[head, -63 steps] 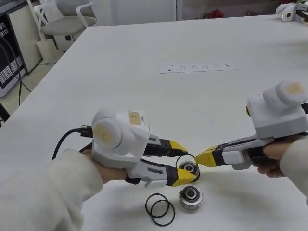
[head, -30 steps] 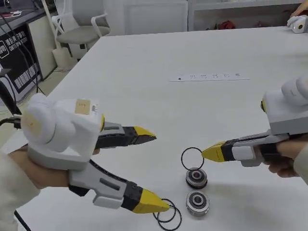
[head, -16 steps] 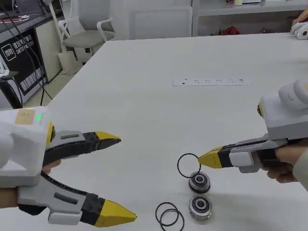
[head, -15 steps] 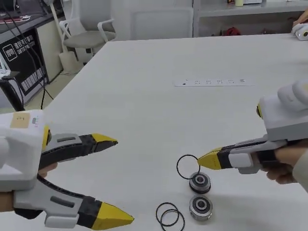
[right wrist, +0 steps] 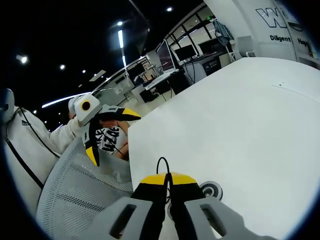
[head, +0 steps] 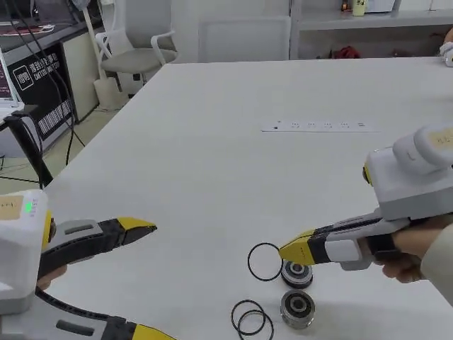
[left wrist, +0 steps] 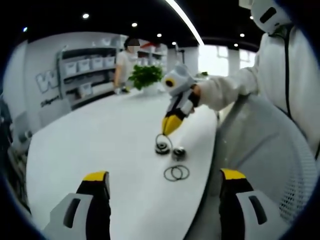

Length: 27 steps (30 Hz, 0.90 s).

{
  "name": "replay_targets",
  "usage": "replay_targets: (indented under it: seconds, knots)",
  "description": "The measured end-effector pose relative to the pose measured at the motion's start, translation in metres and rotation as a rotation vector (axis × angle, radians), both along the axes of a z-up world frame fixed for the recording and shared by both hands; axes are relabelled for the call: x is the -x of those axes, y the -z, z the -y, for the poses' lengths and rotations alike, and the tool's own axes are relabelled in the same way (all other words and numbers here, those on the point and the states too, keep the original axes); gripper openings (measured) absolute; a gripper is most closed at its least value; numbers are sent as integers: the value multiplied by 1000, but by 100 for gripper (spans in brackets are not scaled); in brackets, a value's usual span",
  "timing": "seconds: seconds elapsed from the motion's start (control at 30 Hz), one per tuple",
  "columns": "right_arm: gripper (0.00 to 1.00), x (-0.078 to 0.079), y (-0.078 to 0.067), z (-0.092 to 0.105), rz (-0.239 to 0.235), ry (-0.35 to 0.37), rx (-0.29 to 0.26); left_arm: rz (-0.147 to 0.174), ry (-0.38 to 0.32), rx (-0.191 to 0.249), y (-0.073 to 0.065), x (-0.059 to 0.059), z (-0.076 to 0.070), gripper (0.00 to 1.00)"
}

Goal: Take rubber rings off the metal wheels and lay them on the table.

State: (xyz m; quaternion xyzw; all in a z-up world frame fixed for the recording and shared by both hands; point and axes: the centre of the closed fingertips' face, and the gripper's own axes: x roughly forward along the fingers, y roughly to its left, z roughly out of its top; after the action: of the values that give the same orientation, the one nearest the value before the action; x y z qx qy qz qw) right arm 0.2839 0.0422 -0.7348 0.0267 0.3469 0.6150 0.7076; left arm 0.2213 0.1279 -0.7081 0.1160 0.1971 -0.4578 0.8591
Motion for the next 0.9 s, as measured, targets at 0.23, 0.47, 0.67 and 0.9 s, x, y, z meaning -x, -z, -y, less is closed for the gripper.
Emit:
replay_targets:
  seconds: [0.23,0.47,0.67,0.9]
  knots:
    - [0,14,8,-8,-10,-53,26,-23,-8,0,10,6,1,92]
    - [0,26,18,-16,-24,-101,47,-32,-18,4,14,7,0,92]
    - [0,39,25,-22,-38,-141,56,-32,-30,15,15,8,0,92]
    - [0,49,34,-27,-48,-166,77,-39,-30,21,17,10,3,92]
